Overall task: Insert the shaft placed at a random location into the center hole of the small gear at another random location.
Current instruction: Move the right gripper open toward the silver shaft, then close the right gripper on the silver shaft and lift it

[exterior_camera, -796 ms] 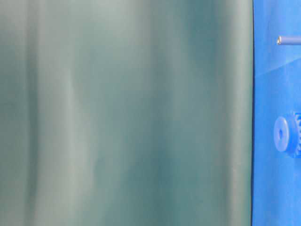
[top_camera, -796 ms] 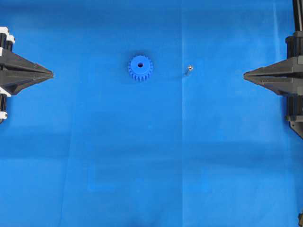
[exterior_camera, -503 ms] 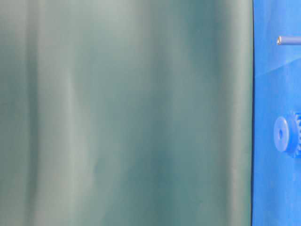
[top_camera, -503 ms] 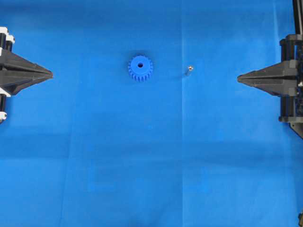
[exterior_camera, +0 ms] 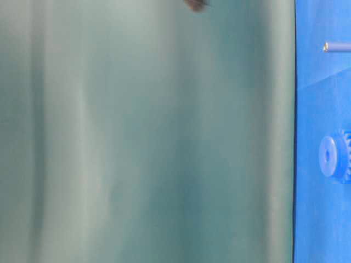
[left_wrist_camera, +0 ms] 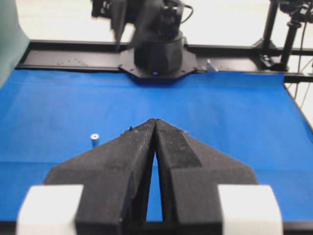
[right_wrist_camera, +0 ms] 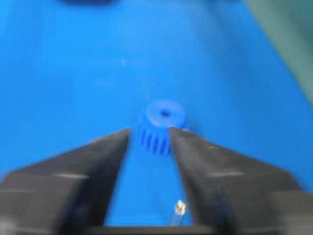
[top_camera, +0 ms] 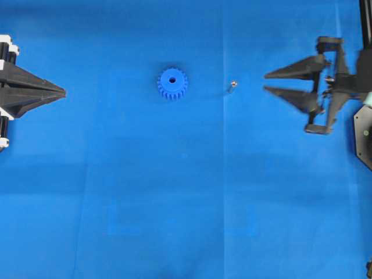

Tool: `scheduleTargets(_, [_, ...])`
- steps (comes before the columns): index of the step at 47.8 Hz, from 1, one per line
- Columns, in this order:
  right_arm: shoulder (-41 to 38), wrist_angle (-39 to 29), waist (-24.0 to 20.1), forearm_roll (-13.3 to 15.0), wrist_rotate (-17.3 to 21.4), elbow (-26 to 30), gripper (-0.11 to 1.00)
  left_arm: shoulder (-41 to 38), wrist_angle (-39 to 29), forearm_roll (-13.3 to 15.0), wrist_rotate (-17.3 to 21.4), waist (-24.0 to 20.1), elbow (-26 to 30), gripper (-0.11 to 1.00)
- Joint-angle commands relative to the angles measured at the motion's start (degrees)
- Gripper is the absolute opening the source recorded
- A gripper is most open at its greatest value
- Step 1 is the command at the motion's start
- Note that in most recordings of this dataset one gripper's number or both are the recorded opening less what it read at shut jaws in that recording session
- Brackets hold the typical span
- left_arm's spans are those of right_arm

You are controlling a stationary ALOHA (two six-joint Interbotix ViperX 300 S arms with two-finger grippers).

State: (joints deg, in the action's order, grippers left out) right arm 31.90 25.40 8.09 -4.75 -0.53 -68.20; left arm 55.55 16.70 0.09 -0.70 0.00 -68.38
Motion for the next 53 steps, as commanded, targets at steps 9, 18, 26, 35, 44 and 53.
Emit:
scheduleTargets(9, [-15.6, 8.0, 1.4, -3.9, 0.1, 1.7, 0.84, 0.0, 0.3, 0.0, 0.0, 0.1, 0.4, 0.00])
scheduleTargets(18, [-24.5, 12.0, 1.8, -6.2, 0.0, 3.9, 0.76, 0.0, 0.3, 0.0, 0.0, 0.1, 0.2, 0.00])
scheduleTargets(26, [-29.6, 13.3, 2.5, -6.7, 0.0, 5.2, 0.76, 0.1, 0.3, 0.0, 0.0, 0.1, 0.1, 0.00])
scheduleTargets(35, [-32.7, 13.7, 3.0, -7.2, 0.0, 5.9, 0.74, 0.1, 0.3, 0.0, 0.0, 0.1, 0.0, 0.00])
scheduleTargets(44, [-33.0, 13.7, 3.0, -7.6, 0.0, 5.7, 0.65, 0.1, 0.3, 0.0, -0.1, 0.1, -0.1, 0.00])
scheduleTargets(53, [-33.0, 13.8, 3.1, -7.6, 0.0, 6.0, 0.45, 0.0, 0.3, 0.0, -0.1, 0.1, -0.1, 0.00])
